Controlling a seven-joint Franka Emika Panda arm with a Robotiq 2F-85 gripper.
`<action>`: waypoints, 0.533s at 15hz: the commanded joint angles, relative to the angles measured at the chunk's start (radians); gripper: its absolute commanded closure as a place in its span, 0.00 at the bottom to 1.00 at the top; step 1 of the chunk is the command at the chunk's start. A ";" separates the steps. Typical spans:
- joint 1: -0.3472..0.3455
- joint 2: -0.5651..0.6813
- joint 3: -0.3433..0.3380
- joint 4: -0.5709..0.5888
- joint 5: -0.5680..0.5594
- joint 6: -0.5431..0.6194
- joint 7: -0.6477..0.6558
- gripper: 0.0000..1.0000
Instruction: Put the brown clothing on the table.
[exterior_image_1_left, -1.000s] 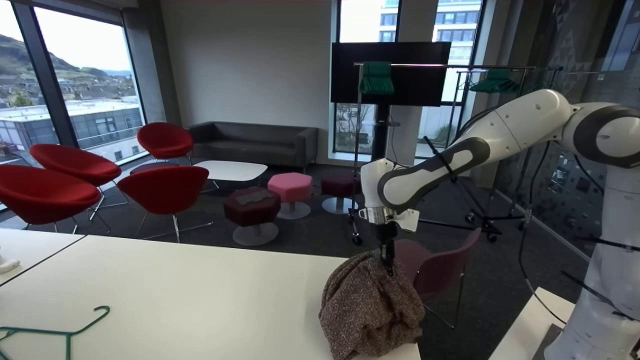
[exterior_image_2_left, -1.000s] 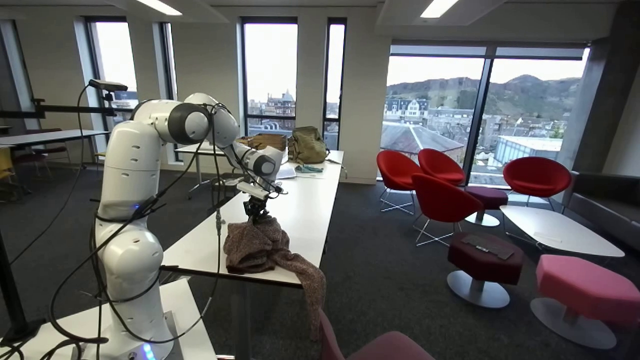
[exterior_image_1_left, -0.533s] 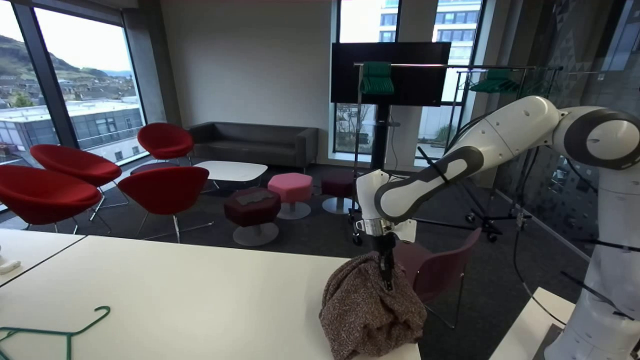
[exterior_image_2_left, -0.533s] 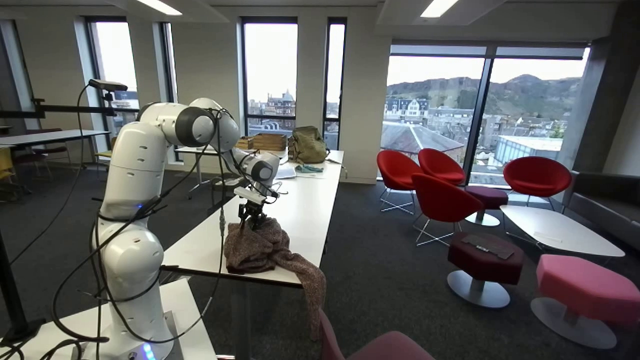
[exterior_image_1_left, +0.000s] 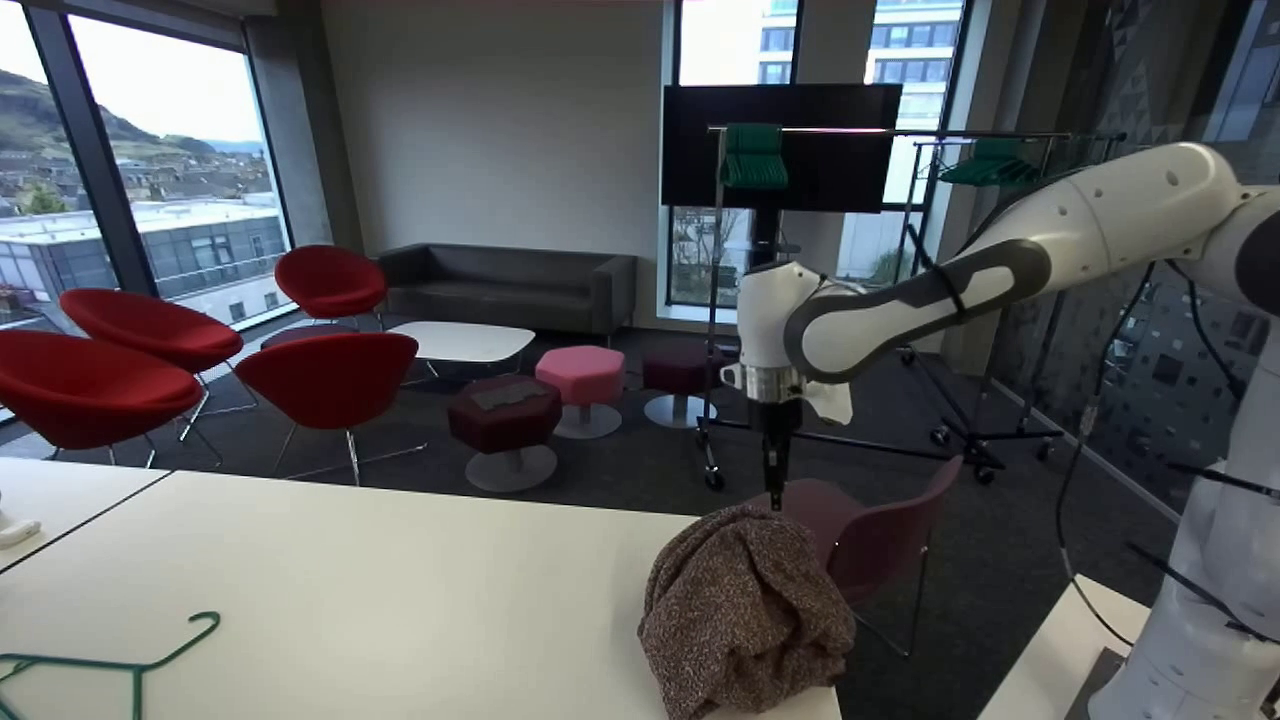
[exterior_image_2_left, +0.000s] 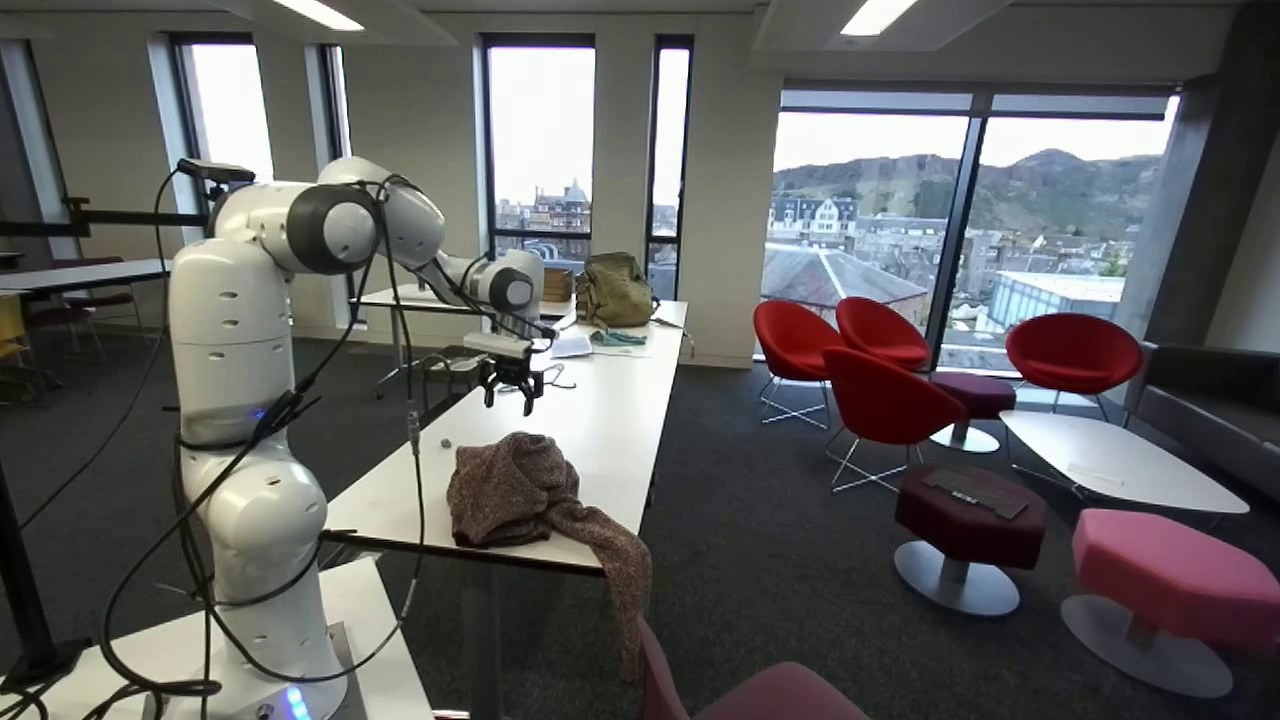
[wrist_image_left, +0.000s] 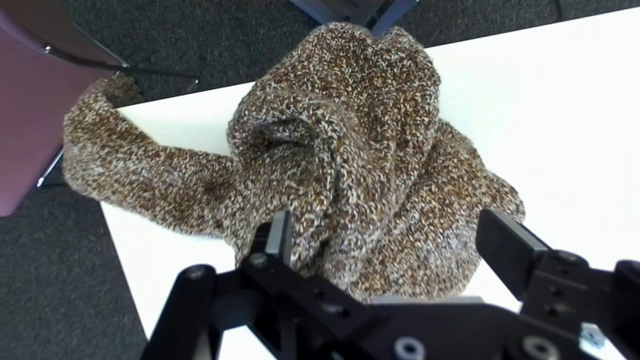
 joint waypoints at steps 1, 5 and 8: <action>-0.010 -0.221 -0.017 -0.069 0.014 -0.033 -0.049 0.00; 0.001 -0.220 -0.017 -0.026 0.000 -0.061 -0.024 0.00; 0.002 -0.246 -0.019 -0.050 0.000 -0.064 -0.026 0.00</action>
